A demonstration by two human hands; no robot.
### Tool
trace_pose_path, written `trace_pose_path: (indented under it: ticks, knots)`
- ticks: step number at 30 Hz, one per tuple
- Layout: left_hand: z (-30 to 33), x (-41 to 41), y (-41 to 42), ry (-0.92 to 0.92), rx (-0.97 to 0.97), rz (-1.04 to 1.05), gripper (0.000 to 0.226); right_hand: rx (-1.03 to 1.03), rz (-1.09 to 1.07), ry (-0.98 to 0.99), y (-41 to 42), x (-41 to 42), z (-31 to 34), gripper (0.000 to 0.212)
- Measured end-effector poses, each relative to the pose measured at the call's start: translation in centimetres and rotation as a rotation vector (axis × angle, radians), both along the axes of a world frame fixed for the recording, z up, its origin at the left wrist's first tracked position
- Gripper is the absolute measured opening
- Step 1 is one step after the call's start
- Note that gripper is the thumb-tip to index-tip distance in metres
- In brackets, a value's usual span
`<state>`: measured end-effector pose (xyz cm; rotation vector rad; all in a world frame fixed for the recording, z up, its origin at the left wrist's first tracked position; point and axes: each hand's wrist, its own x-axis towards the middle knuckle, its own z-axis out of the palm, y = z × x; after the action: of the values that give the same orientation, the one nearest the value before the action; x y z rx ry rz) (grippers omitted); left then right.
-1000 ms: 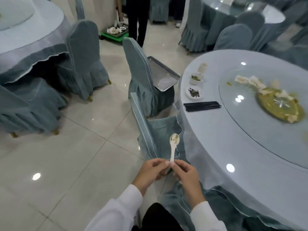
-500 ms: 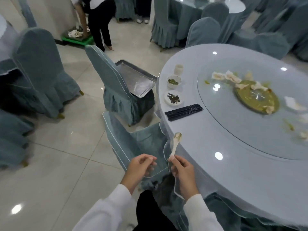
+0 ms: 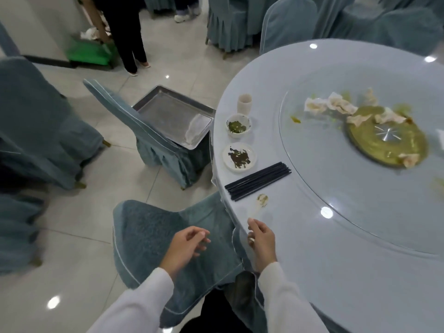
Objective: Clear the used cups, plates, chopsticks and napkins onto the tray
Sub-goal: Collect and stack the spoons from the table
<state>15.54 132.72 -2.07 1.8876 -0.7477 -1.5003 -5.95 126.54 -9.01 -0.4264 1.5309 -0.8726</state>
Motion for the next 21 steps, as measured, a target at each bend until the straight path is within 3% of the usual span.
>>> trace_pose_path:
  ticks: [9, 21]
  knots:
    - [-0.8, -0.8, -4.4, -0.030, 0.090, -0.056, 0.020, 0.088, -0.145, -0.055, -6.7, -0.6, -2.1, 0.010]
    - [-1.0, -0.3, -4.4, -0.017, 0.133, -0.049, 0.018, 0.109, -0.184, -0.038, -9.8, 0.3, -4.3, 0.020]
